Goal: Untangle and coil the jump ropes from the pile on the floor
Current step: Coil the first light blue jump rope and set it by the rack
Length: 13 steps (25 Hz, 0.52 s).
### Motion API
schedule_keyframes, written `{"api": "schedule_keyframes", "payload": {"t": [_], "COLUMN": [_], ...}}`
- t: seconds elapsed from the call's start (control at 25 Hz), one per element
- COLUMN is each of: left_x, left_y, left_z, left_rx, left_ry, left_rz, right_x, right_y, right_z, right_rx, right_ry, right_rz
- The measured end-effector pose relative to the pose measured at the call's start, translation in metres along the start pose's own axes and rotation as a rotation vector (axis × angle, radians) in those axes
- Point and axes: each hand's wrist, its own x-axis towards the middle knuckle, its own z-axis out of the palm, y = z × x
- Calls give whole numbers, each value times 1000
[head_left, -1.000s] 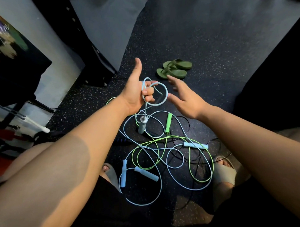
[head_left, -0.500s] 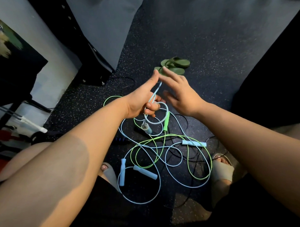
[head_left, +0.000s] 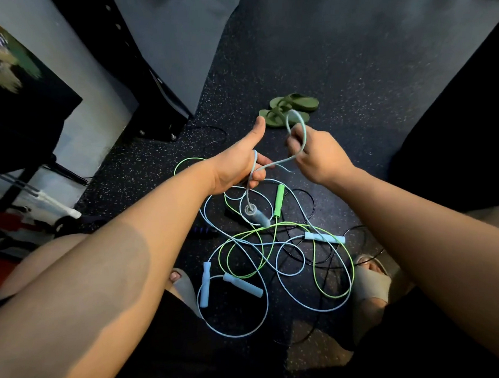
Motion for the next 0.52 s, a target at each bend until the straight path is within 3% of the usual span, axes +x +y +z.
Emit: {"api": "schedule_keyframes", "payload": {"t": [0.12,0.2,0.4,0.52], "left_x": [1,2,-3,-6], "left_y": [0,0,4,7], "left_z": [-3,-5,-8,-6], "left_rx": [-41,-90,-227,-301], "left_ry": [-9,-16,-53,-128], "left_rz": [3,8,10,17], "right_x": [1,-2,-5,-2], "right_y": [11,13,4,8], "right_z": [4,9,6,12], "right_rx": [-166,-195,-91,0], "right_ry": [-192,-303,-186,-214], "right_rz": [322,423,93,-43]}}
